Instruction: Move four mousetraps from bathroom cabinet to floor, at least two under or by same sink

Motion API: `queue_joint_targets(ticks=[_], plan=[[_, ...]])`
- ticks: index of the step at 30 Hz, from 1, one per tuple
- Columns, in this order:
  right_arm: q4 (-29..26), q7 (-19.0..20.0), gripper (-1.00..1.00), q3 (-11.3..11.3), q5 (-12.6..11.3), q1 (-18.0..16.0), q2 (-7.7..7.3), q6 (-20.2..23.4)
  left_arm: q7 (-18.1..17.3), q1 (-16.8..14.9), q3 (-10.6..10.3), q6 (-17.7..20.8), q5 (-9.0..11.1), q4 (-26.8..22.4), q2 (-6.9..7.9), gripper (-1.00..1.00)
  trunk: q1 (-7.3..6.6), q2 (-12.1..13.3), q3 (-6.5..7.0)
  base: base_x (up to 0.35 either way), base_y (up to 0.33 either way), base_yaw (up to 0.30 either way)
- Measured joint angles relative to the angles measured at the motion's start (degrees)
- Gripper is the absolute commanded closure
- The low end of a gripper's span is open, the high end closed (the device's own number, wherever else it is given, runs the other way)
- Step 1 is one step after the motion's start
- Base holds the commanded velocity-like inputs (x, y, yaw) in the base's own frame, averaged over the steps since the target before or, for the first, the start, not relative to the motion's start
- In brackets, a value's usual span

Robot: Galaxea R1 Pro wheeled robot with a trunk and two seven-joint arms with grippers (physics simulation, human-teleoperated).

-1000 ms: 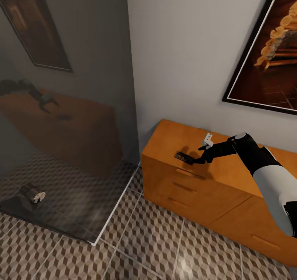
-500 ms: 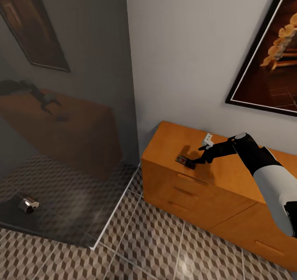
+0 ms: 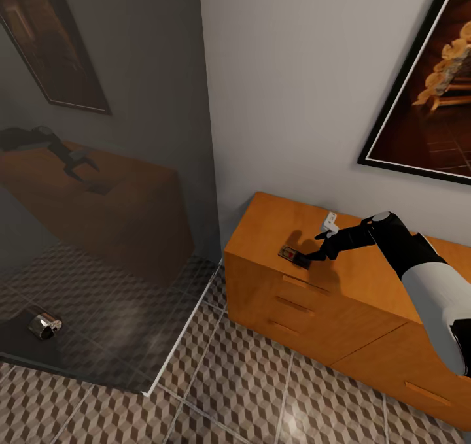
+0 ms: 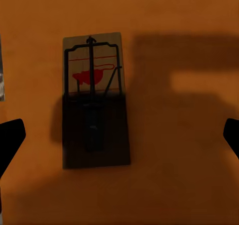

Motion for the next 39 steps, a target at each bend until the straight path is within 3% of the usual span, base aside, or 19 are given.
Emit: queue_joint_targets(ticks=[28, 39], plan=[[0.31, -0.02, -1.0, 0.0, 0.01, 0.01, -0.01, -1.75, 0.0, 0.0, 0.0, 0.0, -0.05, -0.01, -0.04, 1.0, 0.0, 0.0, -0.02, 0.0, 0.03, 0.0], [0.31, -0.02, -1.0, 0.01, 0.01, 0.08, -0.01, -1.76, 0.0, 0.0, 0.01, 0.0, -0.05, 0.02, -0.03, 1.0, 0.0, 0.0, -0.63, 0.0, 0.0, 0.0]])
